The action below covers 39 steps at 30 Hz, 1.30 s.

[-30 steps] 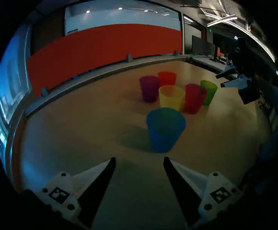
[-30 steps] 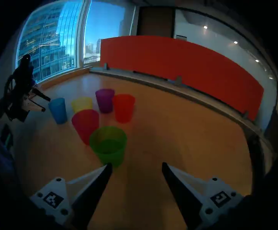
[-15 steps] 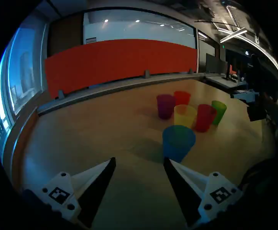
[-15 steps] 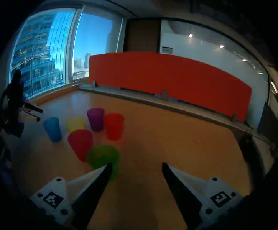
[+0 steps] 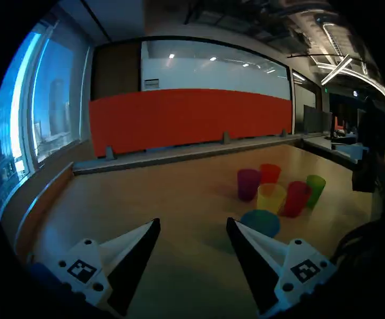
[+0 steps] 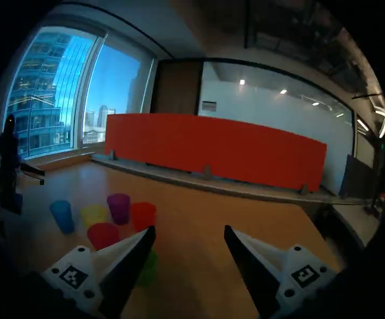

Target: Pour water

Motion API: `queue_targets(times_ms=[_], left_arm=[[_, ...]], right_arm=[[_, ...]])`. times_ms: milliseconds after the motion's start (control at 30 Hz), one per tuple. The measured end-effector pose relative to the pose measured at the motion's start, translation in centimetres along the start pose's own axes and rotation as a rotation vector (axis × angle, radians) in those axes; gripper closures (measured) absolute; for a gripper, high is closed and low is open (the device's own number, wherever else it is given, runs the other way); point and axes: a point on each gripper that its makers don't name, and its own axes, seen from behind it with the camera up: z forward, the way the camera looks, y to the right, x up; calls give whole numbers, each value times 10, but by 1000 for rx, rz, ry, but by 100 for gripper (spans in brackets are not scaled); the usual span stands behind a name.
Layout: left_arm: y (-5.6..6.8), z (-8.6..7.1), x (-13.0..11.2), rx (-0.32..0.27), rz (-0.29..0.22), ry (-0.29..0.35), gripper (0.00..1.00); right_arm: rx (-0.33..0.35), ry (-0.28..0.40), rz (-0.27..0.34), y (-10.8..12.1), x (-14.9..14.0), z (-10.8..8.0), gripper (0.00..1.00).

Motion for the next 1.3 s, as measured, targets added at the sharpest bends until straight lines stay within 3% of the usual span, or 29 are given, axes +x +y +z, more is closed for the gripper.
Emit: queue_targets(times_ms=[267, 600, 900, 1300], left_arm=[[-15, -14, 30, 87, -22, 124, 8], [-17, -29, 49, 147, -19, 217, 8], [-21, -35, 55, 185, -66, 279, 8], [-27, -39, 58, 229, -43, 310, 8]], right_arm=[[-93, 128, 34, 10, 29, -4, 0], [-172, 247, 62, 13, 51, -13, 0], [-223, 302, 98, 22, 56, -23, 0], [-246, 300, 102, 25, 48, -25, 0]])
